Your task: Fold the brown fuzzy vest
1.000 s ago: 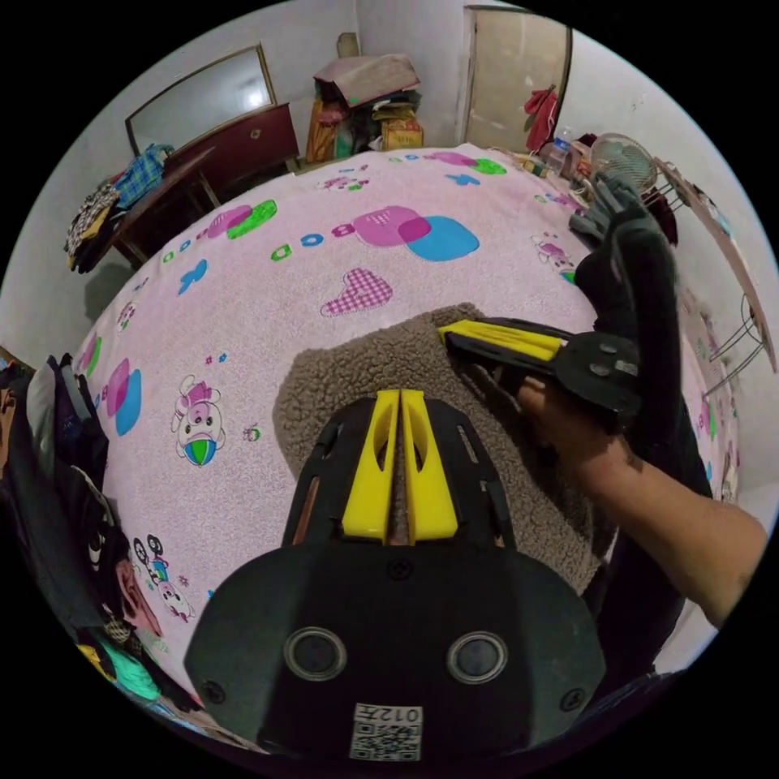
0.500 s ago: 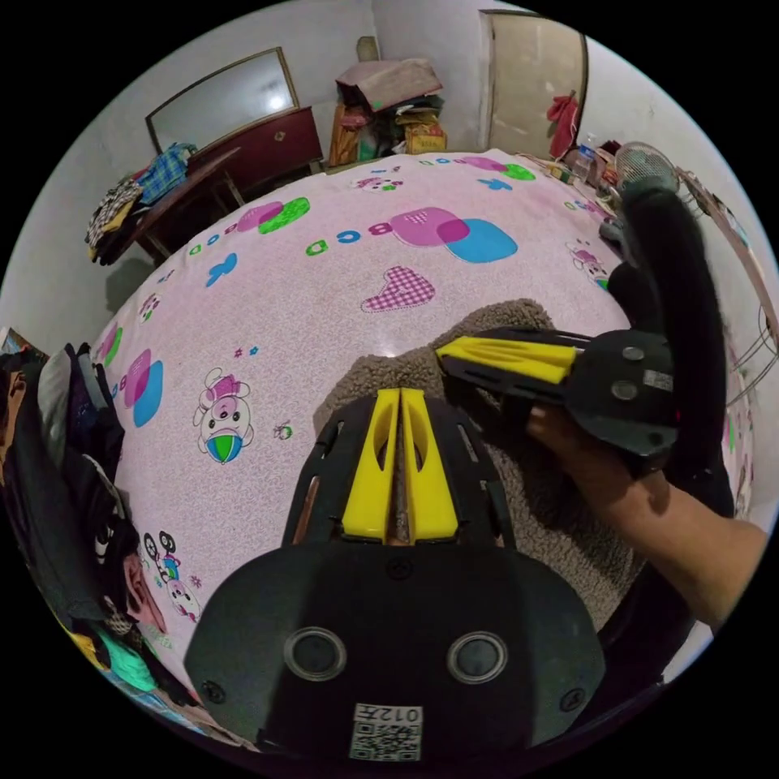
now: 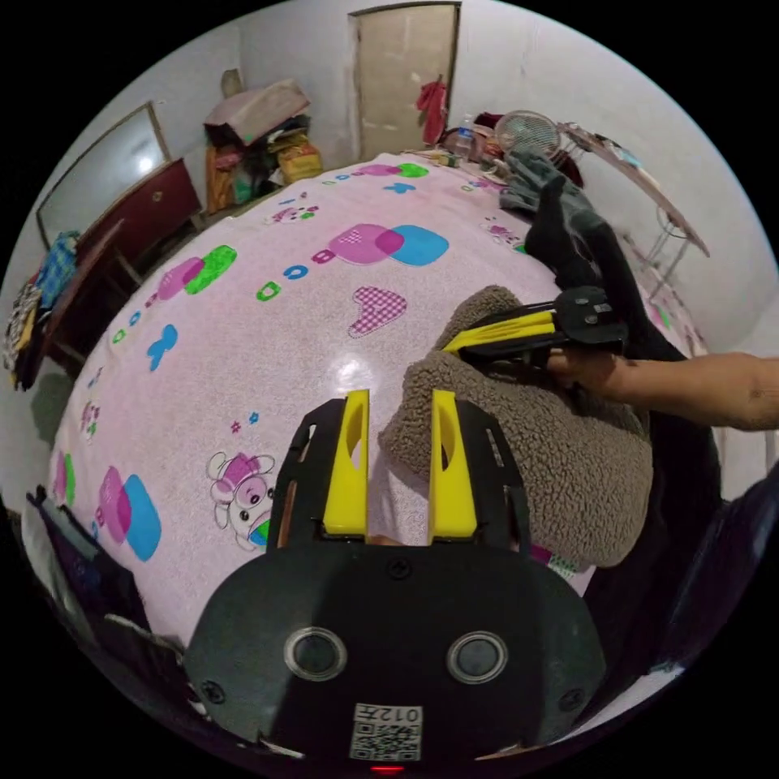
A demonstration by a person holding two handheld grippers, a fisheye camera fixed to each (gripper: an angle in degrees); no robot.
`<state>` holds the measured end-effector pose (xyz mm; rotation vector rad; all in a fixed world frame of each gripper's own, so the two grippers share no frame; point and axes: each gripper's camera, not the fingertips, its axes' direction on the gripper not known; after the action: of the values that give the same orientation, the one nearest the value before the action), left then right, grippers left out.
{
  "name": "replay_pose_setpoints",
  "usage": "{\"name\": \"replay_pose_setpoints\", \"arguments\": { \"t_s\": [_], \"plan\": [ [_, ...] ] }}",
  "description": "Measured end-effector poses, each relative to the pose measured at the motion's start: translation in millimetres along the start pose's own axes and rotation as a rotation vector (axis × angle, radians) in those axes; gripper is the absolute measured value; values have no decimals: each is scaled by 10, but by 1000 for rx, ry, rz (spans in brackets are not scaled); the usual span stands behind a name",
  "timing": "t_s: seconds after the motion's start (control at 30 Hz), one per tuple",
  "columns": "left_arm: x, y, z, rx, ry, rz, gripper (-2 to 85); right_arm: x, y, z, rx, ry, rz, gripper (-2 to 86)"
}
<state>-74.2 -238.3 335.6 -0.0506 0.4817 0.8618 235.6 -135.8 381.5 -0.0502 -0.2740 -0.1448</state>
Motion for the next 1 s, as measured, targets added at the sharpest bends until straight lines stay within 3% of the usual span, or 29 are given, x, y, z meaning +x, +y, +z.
{"name": "replay_pose_setpoints", "arguments": {
  "t_s": [0.17, 0.5, 0.7, 0.83, 1.0],
  "plan": [
    [-96, 16, 44, -55, 101, 102, 66, 20, -106, 68, -6, -10, -111, -10],
    [111, 357, -87, -101, -11, 22, 47, 10, -568, 260, -151, -185, -455, -10],
    [211, 541, -267, -81, -82, -59, 66, 71, -601, -354, -82, -229, -247, -9],
    [58, 642, -477, -16, -91, -81, 91, 207, -156, -882, -13, -113, -89, -4],
    [-23, 541, -207, -123, -47, -41, 98, 262, 356, -735, -143, -16, 45, 32]
  ]
}}
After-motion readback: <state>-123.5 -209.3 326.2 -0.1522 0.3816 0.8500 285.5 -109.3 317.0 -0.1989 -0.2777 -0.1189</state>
